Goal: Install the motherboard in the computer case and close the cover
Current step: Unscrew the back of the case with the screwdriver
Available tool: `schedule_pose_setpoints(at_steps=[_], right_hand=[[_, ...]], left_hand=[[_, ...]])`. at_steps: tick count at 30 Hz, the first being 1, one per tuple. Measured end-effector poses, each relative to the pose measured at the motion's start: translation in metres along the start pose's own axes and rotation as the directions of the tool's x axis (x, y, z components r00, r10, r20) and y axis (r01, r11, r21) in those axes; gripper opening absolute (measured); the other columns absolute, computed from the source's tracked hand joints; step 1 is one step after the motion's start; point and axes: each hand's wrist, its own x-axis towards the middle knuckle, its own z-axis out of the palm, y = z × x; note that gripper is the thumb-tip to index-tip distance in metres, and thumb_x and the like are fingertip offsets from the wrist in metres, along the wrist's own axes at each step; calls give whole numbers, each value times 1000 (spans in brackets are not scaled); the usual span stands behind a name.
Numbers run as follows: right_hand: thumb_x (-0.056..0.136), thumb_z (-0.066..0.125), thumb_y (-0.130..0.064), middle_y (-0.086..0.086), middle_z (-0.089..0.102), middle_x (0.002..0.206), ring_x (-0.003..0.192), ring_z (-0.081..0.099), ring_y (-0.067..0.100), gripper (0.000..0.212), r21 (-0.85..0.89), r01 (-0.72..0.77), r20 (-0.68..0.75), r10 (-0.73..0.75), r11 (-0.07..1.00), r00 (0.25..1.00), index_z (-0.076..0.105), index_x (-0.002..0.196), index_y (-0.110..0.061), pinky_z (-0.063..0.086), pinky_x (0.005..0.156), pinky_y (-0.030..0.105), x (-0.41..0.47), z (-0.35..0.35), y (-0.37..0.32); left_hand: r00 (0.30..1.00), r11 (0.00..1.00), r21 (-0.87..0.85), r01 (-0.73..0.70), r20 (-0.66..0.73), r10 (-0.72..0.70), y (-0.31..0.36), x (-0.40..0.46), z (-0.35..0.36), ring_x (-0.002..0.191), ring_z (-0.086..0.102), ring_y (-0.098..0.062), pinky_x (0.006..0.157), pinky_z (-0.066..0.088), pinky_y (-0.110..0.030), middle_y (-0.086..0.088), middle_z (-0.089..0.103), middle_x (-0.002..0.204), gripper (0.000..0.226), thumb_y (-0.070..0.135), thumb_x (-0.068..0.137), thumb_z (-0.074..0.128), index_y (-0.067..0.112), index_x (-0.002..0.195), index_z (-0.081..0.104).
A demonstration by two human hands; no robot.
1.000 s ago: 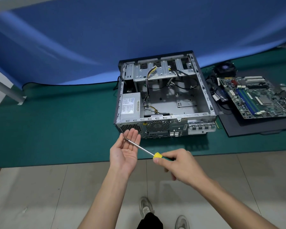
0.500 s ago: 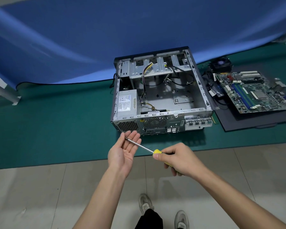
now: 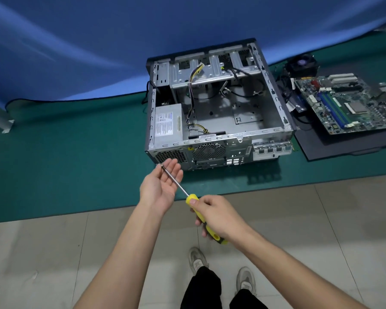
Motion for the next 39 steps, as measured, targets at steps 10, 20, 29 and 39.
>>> schedule_pose_setpoints(at_steps=[10, 20, 29, 39], right_hand=[[97, 46, -43, -3, 62, 70, 42, 56, 12, 25, 45, 37, -86, -33, 998, 996, 43, 84, -22, 46, 57, 32, 28, 41, 3], [98, 45, -41, -1, 62, 73, 45, 57, 12, 21, 149, 31, -81, -19, 988, 997, 45, 88, -22, 44, 55, 34, 31, 59, -1], [99, 44, -36, 0, 61, 71, 50, 60, 18, 20, 228, 20, -77, -2, 973, 997, 44, 86, -22, 51, 66, 41, 29, 72, -4], [102, 41, -31, 3, 61, 68, 50, 60, 18, 21, 445, -62, 30, 54, 893, 998, 48, 94, -13, 47, 55, 29, 24, 80, -14]], left_hand=[[998, 998, -10, 64, 16, -64, 24, 22, 4, 49, 65, -11, 48, 54, -20, -6, 68, 60, 32, 15, 101, 38, -3, 87, 60], [1000, 999, -43, 0, -14, 0, 29, 26, 2, 58, 69, -17, 51, 57, -25, -12, 70, 68, 19, 14, 99, 46, 0, 89, 54], [999, 1000, 19, -9, -47, 10, 30, 27, 0, 59, 70, -20, 55, 59, -30, -15, 70, 66, 15, 8, 96, 50, -3, 87, 56], [998, 997, 72, -10, -54, 14, 37, 30, -3, 57, 70, -17, 65, 59, -29, -13, 70, 63, 16, 6, 97, 49, -4, 87, 56]])
